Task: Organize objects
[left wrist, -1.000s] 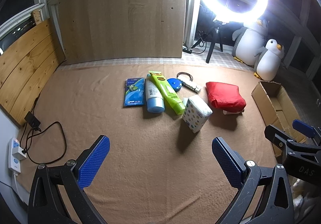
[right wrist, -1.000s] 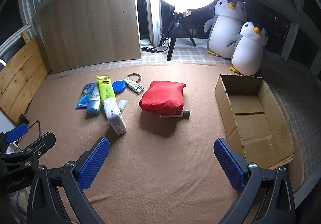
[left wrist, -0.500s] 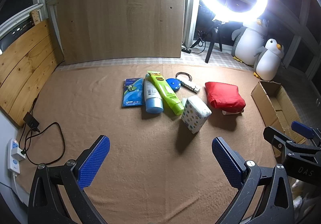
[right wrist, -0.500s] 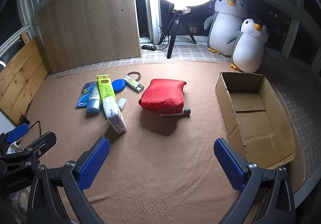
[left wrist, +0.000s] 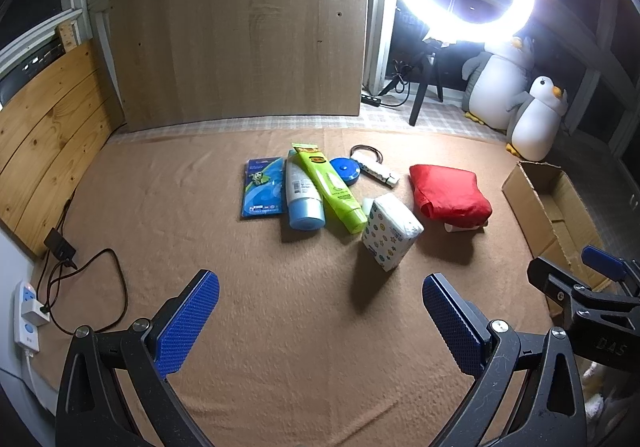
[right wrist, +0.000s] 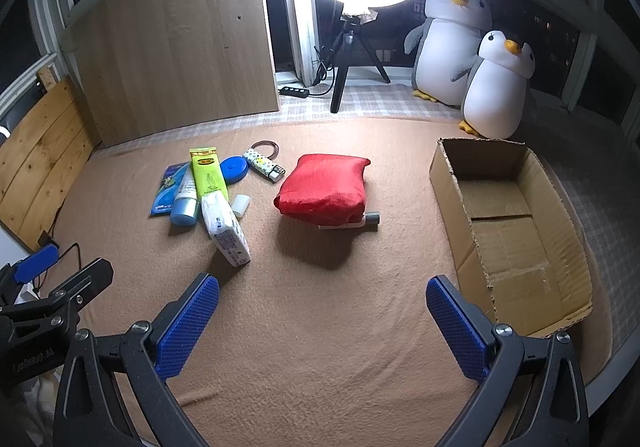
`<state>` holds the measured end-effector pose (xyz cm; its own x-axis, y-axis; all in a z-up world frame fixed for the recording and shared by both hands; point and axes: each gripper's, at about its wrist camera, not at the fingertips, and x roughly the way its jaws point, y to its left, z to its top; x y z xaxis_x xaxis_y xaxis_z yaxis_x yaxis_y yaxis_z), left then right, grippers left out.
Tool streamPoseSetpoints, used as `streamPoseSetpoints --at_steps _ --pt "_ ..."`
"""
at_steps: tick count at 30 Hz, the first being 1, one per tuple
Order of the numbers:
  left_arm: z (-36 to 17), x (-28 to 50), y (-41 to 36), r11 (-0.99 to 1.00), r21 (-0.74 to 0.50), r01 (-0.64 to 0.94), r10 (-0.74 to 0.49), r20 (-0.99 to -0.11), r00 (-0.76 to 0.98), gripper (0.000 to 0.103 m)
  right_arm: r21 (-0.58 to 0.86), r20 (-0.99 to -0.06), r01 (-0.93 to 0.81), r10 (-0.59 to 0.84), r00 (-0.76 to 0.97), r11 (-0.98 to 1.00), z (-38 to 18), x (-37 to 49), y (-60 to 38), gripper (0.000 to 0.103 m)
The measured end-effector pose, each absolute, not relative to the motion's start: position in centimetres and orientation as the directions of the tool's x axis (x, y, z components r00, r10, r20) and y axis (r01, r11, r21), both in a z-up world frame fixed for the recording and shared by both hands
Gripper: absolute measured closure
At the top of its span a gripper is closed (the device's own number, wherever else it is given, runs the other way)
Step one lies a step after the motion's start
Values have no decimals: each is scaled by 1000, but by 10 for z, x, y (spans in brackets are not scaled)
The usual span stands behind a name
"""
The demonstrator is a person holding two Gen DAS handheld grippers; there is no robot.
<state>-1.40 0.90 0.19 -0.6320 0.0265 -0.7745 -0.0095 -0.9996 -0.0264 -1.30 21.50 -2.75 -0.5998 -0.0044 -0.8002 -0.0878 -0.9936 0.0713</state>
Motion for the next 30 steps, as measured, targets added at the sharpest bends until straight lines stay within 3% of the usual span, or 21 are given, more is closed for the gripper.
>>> streamPoseSetpoints --at_steps 30 --pt "-20 -95 50 -995 5 -97 55 -789 -612 1 96 -829 -137 -3 -559 -986 -44 -14 244 0"
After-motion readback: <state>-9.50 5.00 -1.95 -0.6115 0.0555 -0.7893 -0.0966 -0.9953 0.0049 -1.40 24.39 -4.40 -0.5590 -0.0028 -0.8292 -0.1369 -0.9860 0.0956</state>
